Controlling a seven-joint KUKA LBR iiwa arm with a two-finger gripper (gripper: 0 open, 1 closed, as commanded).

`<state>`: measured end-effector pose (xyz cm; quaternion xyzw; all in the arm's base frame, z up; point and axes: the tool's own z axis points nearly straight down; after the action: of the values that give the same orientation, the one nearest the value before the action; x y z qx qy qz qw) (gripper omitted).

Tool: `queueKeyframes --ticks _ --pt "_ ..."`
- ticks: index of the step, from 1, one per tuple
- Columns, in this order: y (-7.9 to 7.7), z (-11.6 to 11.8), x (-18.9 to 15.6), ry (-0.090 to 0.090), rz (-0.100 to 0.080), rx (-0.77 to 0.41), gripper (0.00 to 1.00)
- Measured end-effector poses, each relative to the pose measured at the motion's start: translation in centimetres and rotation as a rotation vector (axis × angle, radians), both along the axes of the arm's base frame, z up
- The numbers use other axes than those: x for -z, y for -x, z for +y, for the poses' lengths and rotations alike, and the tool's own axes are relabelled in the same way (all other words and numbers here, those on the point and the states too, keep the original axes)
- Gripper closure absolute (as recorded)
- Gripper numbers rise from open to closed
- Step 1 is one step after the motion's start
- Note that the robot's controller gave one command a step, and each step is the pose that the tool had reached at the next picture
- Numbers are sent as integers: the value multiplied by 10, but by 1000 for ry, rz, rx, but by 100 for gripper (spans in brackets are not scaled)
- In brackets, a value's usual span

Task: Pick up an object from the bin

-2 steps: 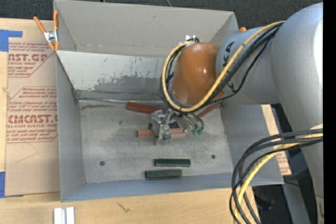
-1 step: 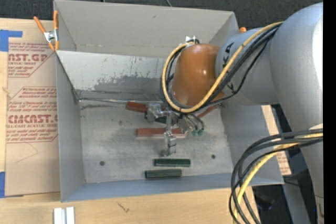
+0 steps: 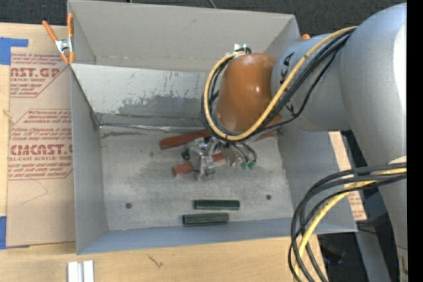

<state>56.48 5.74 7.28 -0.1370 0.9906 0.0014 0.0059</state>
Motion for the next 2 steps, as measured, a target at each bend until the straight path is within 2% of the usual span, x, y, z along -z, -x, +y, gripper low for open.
queueKeyframes --ticks 1,2 --pt "3 -1 3 3 10 0 0" --pt "1 -1 0 1 3 0 100"
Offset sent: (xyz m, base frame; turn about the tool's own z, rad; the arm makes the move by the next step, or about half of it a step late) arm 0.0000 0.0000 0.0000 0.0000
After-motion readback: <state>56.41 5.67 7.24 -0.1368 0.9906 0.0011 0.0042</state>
